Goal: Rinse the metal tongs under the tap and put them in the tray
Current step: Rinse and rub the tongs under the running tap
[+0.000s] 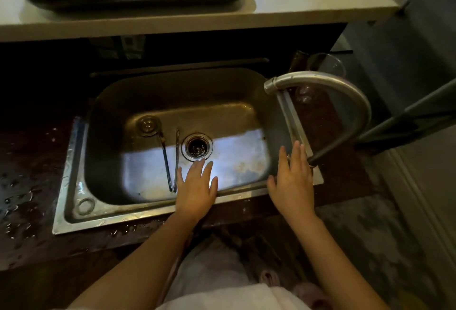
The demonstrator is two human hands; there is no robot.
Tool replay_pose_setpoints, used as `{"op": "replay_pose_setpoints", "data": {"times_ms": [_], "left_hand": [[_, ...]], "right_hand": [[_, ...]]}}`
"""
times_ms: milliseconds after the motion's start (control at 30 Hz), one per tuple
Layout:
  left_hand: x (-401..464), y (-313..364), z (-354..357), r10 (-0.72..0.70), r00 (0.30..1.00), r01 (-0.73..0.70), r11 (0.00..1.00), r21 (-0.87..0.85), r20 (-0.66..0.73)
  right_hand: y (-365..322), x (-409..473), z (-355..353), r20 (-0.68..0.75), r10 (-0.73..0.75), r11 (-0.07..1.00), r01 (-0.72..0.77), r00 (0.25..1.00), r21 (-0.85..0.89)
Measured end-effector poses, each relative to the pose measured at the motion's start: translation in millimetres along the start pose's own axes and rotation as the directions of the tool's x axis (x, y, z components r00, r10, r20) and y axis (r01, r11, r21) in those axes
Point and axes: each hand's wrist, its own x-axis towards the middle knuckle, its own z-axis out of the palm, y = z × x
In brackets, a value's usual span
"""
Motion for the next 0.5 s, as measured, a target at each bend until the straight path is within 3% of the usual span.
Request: {"op": "replay_pose_setpoints", "data": {"times_ms": [500], "left_hand": [[0.0, -0.1, 1.8, -0.056, 0.998, 0.056, 0.998, -0.016, 0.009]], "right_hand": [[3.4, 0.3, 9.3, 0.007, -0.001, 0.999, 0.001, 1.000, -0.043]]}}
